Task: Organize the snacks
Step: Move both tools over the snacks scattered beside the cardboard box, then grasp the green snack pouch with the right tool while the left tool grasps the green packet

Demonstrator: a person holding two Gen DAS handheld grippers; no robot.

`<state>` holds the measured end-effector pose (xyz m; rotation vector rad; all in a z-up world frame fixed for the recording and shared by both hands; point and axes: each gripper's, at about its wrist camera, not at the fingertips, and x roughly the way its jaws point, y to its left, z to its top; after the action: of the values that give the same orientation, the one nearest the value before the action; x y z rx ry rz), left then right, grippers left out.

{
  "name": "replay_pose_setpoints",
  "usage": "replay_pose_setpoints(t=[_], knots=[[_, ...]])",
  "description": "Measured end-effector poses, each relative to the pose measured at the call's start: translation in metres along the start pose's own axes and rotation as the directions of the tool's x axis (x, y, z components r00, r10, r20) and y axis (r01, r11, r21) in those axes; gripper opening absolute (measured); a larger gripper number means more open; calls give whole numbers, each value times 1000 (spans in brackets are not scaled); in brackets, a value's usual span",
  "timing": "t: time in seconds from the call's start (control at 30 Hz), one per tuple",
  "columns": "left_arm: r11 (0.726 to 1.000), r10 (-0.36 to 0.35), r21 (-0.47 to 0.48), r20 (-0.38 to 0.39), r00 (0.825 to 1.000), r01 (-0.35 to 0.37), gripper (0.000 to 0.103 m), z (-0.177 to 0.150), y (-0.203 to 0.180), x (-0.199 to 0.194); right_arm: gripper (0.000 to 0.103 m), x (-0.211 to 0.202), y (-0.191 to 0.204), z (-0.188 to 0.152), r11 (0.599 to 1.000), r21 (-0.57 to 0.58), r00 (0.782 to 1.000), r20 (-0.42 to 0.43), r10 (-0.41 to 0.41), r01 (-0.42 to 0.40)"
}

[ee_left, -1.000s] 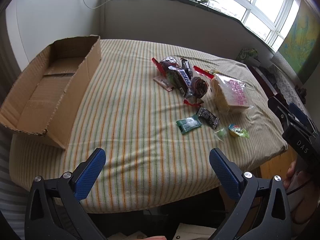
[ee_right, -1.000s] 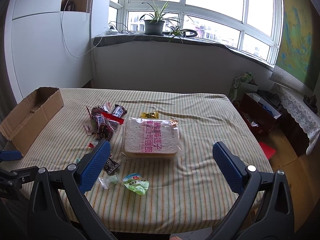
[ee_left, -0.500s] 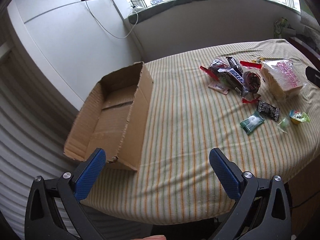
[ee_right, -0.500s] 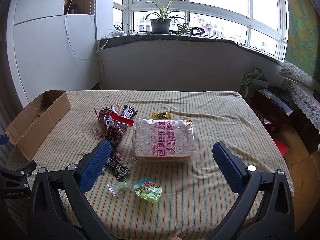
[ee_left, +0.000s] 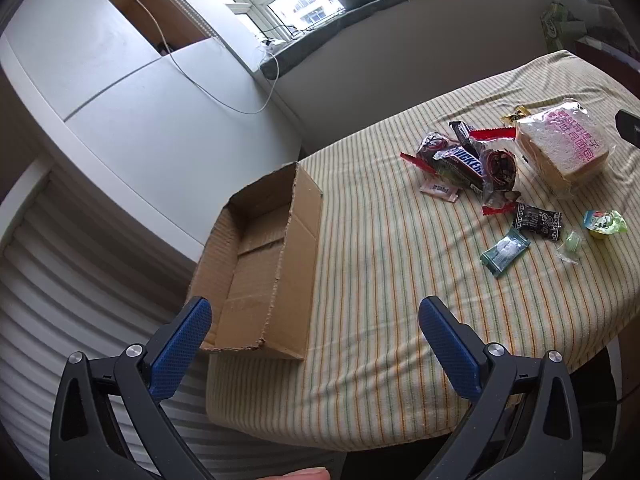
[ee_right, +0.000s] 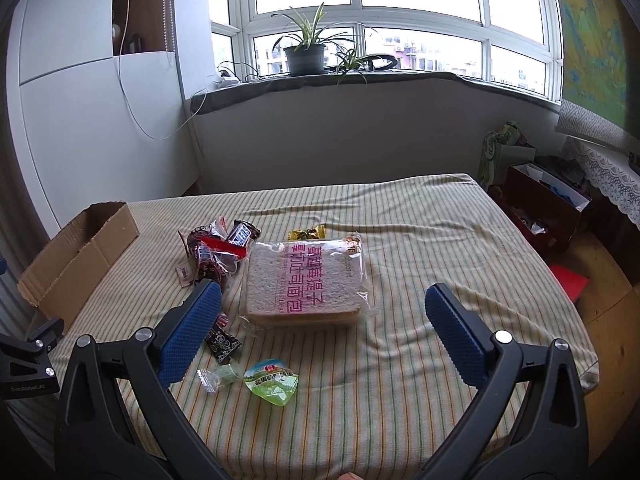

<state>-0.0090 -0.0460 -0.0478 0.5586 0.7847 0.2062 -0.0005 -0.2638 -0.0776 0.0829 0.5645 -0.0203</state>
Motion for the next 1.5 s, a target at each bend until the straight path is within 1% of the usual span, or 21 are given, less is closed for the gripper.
replay_pose_setpoints(t=[0.23, 0.37, 0.73, 0.83, 0.87, 0.9, 1.0, 1.1, 1.17, 1.2, 1.27, 1.33, 1.37, 1.4, 1.43, 1.47, 1.5], knots=[[1000, 11, 5, 7, 1000, -11, 103, 2, -2, -8, 103, 0, -9, -2, 1000, 22, 1000, 1, 12, -12], [1000, -9, -4, 8, 1000, 9, 103, 4, -4, -8, 103, -3, -14, -3, 1000, 30, 1000, 3, 6, -6], [993, -102, -53, -2, 995, 102, 103, -5, -2, -2, 103, -9, -4, -2, 999, -10, 999, -9, -34, 34], [986, -147, -81, -4, 989, 146, 103, -9, 0, 3, 103, -11, 1, -3, 998, -30, 999, -15, -48, 47], [978, -183, -102, -1, 983, 182, 103, -11, 1, 5, 103, -11, 2, -4, 998, -38, 999, -19, -51, 50], [964, -234, -131, 5, 972, 232, 103, -13, 3, 8, 103, -10, 3, -5, 998, -48, 998, -28, -54, 52], [903, -374, -207, 51, 926, 376, 103, -23, 2, 21, 103, 0, 6, -17, 995, -81, 995, -81, -57, 51], [854, -462, -231, 74, 884, 466, 103, -32, -8, 37, 103, 10, 9, -33, 991, -119, 988, -132, -74, 59], [832, -498, -242, 71, 864, 499, 103, -36, -15, 49, 103, 17, 11, -41, 991, -126, 985, -162, -56, 36], [818, -519, -247, 76, 852, 520, 103, -36, -18, 53, 103, 21, 13, -45, 991, -131, 984, -173, -38, 16], [794, -543, -252, 115, 832, 553, 103, -35, -22, 59, 103, 30, 20, -52, 988, -153, 979, -201, -20, -12], [789, -557, -226, 131, 820, 572, 103, -33, -31, 62, 103, 38, 25, -60, 984, -174, 975, -221, -12, -28], [778, -575, -217, 132, 808, 589, 103, -30, -36, 64, 103, 43, 26, -63, 983, -179, 973, -229, -5, -37], [759, -601, -207, 142, 786, 618, 103, -26, -39, 65, 103, 47, 25, -67, 982, -183, 972, -234, -6, -38], [746, -623, -185, 148, 768, 640, 103, -21, -45, 66, 103, 51, 25, -70, 981, -190, 972, -235, -6, -39], [743, -633, -160, 147, 760, 650, 103, -17, -52, 69, 103, 58, 25, -73, 979, -200, 972, -237, -4, -45], [742, -640, -141, 143, 755, 655, 103, -14, -59, 73, 103, 60, 24, -74, 977, -201, 972, -234, 15, -63]])
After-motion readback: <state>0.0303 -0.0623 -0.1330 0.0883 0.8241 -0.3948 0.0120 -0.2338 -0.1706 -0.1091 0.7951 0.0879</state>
